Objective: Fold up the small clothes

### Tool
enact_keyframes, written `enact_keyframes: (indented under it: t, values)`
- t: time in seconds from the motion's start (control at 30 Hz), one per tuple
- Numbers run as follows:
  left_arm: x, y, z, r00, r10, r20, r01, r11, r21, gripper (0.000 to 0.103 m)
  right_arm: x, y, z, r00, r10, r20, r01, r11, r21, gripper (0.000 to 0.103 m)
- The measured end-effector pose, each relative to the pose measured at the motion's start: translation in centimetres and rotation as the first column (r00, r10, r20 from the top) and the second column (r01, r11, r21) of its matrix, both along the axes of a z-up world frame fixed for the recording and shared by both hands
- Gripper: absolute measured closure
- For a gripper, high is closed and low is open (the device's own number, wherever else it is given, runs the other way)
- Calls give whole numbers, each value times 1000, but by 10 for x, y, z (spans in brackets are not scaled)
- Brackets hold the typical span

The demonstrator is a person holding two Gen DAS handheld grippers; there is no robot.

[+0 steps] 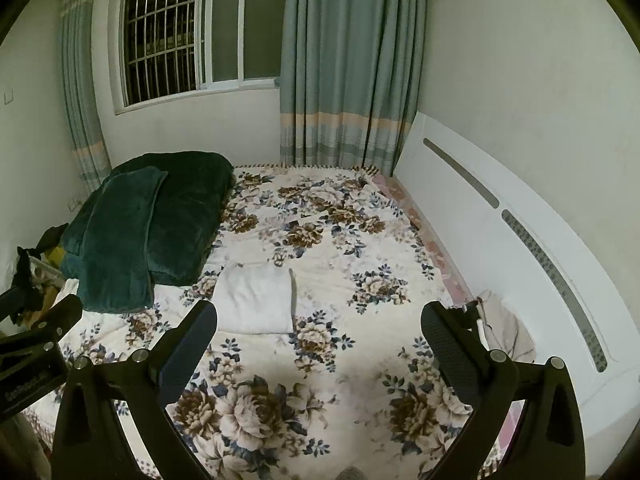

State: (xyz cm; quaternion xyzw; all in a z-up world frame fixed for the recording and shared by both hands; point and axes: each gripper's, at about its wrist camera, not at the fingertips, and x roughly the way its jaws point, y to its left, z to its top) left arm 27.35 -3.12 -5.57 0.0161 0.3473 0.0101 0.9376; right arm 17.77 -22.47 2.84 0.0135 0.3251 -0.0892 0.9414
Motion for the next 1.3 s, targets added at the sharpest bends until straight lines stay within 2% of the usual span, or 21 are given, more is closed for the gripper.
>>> enact_keyframes:
  t: [0.7, 0.93, 1.3]
  values:
    - [-7, 3, 12, 1000, 7, 16, -7, 1000, 16, 0, -2, 8, 10, 999, 39, 6, -39, 999, 4, 0]
    - [-8, 4, 28, 999, 10, 36, -10, 1000, 19, 0, -2, 8, 10, 999, 47, 12, -47, 999, 8, 0]
    - [-10, 1, 29, 999, 12, 36, -13, 1000, 18, 0, -4, 8, 10, 999, 44, 13, -44, 999, 9, 0]
